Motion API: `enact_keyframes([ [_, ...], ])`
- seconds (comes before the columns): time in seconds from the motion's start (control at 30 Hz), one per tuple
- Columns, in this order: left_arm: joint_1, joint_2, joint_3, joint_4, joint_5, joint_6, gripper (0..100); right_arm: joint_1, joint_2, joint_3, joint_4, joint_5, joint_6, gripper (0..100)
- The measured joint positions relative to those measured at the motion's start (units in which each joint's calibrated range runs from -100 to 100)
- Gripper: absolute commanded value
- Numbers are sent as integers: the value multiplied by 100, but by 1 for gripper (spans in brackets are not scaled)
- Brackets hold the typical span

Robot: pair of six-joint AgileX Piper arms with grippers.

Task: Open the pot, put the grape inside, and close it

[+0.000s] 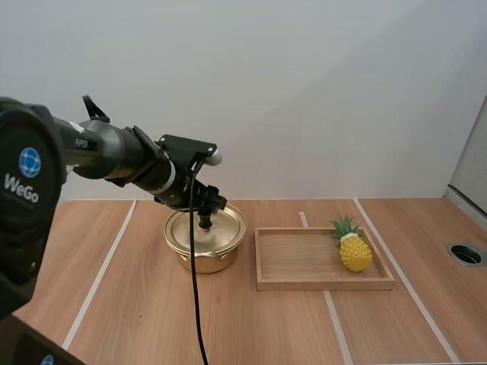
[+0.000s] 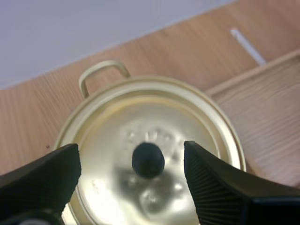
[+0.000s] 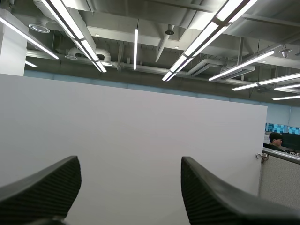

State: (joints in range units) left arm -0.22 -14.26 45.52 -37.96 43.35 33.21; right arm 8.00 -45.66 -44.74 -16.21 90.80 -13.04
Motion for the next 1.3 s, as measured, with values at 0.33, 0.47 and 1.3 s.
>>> enact_keyframes([
  [0.33, 35, -1299, -1294, -383, -1202, -12, 100, 0, 0, 0, 0, 0, 0, 100],
  [0.47, 80, -1753, -1644, -383, -1874, -12, 100, 0, 0, 0, 0, 0, 0, 100],
  [1.3, 274, -4647, -3398, -394, -2562, -802, 0, 0, -113, 0, 791, 890, -31, 0],
])
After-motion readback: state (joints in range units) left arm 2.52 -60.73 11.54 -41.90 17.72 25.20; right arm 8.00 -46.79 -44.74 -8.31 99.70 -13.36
